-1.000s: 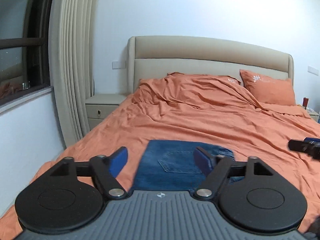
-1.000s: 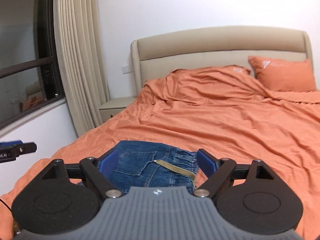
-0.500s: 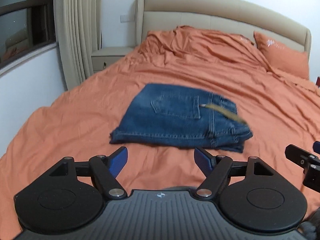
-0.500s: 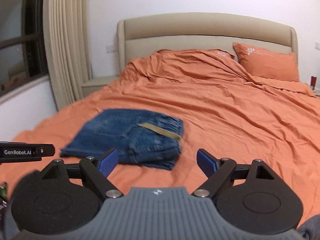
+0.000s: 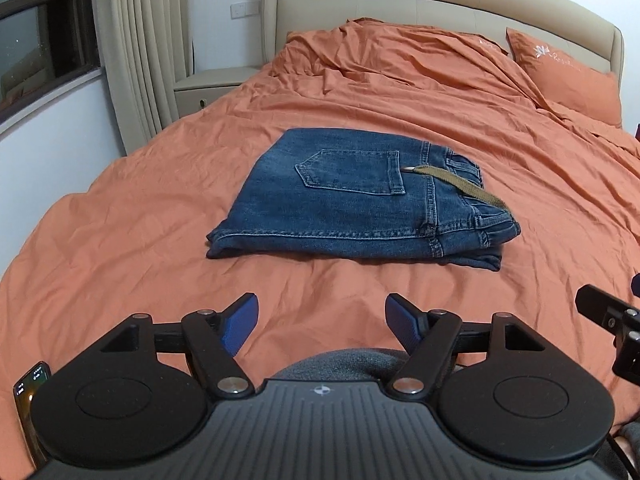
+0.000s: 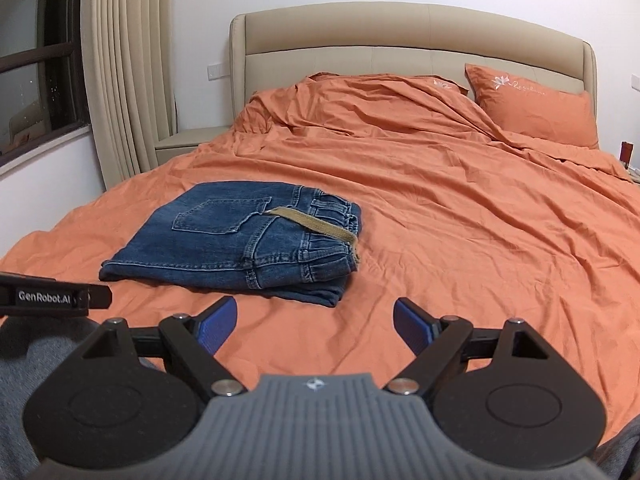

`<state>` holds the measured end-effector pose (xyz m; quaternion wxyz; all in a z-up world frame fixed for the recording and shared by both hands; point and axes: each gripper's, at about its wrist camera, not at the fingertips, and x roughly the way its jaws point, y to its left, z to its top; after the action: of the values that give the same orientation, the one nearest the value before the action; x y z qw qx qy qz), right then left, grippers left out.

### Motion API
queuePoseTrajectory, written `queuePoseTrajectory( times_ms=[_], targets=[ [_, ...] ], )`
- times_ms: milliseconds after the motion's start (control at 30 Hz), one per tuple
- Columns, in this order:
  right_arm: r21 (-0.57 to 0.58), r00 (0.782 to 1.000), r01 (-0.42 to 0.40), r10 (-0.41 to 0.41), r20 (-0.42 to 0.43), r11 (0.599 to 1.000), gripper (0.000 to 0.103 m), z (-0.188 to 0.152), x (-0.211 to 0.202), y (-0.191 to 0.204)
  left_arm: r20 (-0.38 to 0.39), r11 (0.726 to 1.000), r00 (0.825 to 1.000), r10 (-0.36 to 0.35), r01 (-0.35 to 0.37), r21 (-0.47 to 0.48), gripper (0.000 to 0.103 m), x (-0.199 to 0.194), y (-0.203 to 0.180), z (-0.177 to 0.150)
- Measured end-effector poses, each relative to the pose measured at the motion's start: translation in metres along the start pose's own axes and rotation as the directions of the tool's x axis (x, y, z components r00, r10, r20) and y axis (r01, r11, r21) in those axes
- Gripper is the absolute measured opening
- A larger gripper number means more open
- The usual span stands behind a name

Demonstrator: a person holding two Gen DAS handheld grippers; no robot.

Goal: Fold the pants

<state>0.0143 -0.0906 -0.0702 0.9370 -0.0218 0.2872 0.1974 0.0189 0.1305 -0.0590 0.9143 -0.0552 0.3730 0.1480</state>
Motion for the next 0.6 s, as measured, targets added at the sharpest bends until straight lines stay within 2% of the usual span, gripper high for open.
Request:
queuePoseTrajectory(
  times_ms=[600],
  targets=[
    [0.001, 1.000, -0.015, 0.015, 0.016, 1.000, 0.082, -0.0038, -0.0024, -0.0005, -0.013, 1.000, 1.000, -0.005, 0.005, 0.009, 0.085, 0.0022, 0.0014, 0.0014]
  ],
)
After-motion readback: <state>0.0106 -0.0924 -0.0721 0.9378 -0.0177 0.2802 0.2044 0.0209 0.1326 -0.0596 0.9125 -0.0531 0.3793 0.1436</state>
